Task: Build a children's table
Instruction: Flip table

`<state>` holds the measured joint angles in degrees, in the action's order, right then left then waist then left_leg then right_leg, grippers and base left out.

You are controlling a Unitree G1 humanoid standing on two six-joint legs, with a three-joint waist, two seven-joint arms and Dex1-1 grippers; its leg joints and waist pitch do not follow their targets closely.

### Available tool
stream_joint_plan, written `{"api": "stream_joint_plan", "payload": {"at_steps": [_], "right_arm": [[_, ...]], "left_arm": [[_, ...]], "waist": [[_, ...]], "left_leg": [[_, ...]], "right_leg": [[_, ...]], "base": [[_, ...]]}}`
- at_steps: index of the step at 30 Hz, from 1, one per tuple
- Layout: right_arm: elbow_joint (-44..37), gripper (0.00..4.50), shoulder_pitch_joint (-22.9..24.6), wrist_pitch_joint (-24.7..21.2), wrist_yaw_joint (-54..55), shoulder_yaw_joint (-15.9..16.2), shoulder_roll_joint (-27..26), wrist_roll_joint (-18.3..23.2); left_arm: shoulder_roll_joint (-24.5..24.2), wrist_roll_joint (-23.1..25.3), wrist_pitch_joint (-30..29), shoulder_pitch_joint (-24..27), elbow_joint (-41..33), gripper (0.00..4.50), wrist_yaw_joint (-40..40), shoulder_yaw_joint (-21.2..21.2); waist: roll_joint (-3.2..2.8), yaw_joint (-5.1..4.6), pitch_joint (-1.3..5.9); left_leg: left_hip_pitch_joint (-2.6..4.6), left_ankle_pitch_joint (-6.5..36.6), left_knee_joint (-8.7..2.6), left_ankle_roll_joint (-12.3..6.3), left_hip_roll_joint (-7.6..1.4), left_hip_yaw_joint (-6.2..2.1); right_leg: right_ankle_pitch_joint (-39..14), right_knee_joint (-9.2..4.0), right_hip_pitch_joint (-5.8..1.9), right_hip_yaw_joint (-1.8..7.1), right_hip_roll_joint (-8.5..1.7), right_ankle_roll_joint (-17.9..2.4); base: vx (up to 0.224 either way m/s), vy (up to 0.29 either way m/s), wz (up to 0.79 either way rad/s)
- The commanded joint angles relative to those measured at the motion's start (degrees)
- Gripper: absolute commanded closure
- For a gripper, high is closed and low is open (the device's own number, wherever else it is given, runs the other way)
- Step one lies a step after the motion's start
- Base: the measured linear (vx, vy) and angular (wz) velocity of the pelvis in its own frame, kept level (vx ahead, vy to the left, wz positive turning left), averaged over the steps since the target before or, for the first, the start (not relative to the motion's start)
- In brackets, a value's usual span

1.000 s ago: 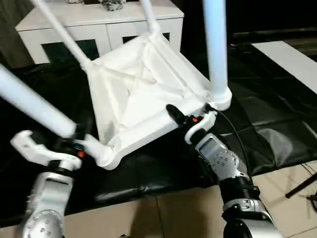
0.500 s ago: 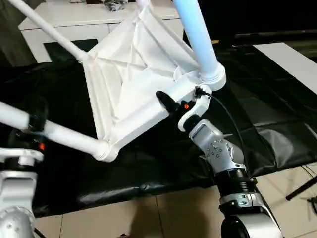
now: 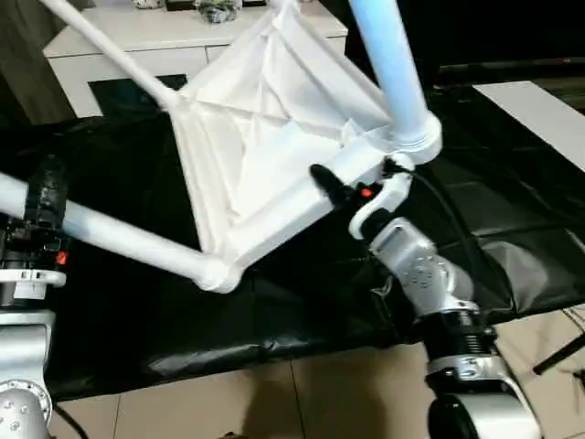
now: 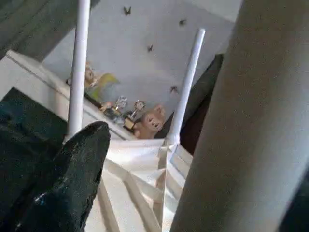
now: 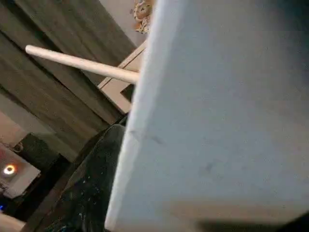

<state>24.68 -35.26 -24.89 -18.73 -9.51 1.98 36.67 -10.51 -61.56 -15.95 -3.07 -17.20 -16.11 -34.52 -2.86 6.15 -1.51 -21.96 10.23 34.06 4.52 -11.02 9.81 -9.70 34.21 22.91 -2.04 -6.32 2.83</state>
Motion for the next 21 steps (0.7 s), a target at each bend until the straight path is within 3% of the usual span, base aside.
{"api": "stream_joint_plan", "payload": {"at_steps": [1,5,11,16,18,21], "right_arm": [[-1.3,2.37,2.4,2.3,0.1,-4.9,7.8,-4.8],[-0.1,2.37,1.5,1.7,-1.0,-6.4,13.9,-4.5],[0.2,2.37,1.6,0.7,-2.3,-6.4,16.5,-4.0],[0.8,2.38,1.6,0.9,-2.6,-5.9,17.7,-3.1],[0.9,2.39,1.7,1.0,-2.5,-5.8,17.9,-3.1],[0.9,2.43,1.9,1.0,-2.4,-5.7,18.3,-3.2]], "left_arm": [[-0.7,-2.0,2.5,0.7,3.4,0.0,2.8,-6.0],[-1.7,-2.5,3.5,-0.7,5.9,0.0,3.7,-7.5],[-1.3,-2.6,4.0,-1.3,7.3,0.0,4.2,-7.6],[-1.2,-2.1,4.8,-1.7,8.7,0.0,4.5,-7.4],[-1.3,-1.4,5.8,-2.0,9.7,0.0,5.1,-7.9],[-2.0,-0.6,7.8,-2.8,12.0,0.0,6.3,-9.7]], "waist": [[-0.19,-0.36,2.96],[-0.3,-0.05,2.86],[-0.2,-0.16,2.62],[0.06,-0.79,2.33],[0.08,-1.27,2.17],[0.0,-1.68,2.47]], "left_leg": [[1.65,18.5,-4.66,3.03,-0.63,0.3],[1.93,20.9,-4.69,3.38,-0.51,0.35],[1.99,24.1,-4.94,4.09,-0.43,0.05],[1.56,26.4,-5.17,4.15,-0.14,-0.32],[2.13,28.9,-5.01,4.5,0.17,-0.41],[1.74,28.0,-5.32,4.03,-0.15,-0.77]], "right_leg": [[-15.1,-3.55,-1.28,0.92,0.0,-6.9],[-19.6,-4.16,-0.91,1.03,0.17,-5.2],[-25.7,-5.06,-0.81,0.92,0.07,-3.3],[-31.2,-5.63,-0.96,0.68,-0.08,-1.6],[-34.4,-6.38,-0.5,0.39,0.23,-0.3],[-31.4,-6.08,-0.93,0.32,0.01,-1.1]], "base": [[0.0,0.0,0.0],[0.0,0.0,0.0],[0.0,0.0,0.0],[0.0,0.0,0.0],[0.0,0.0,0.0],[0.0,0.0,0.0]]}}
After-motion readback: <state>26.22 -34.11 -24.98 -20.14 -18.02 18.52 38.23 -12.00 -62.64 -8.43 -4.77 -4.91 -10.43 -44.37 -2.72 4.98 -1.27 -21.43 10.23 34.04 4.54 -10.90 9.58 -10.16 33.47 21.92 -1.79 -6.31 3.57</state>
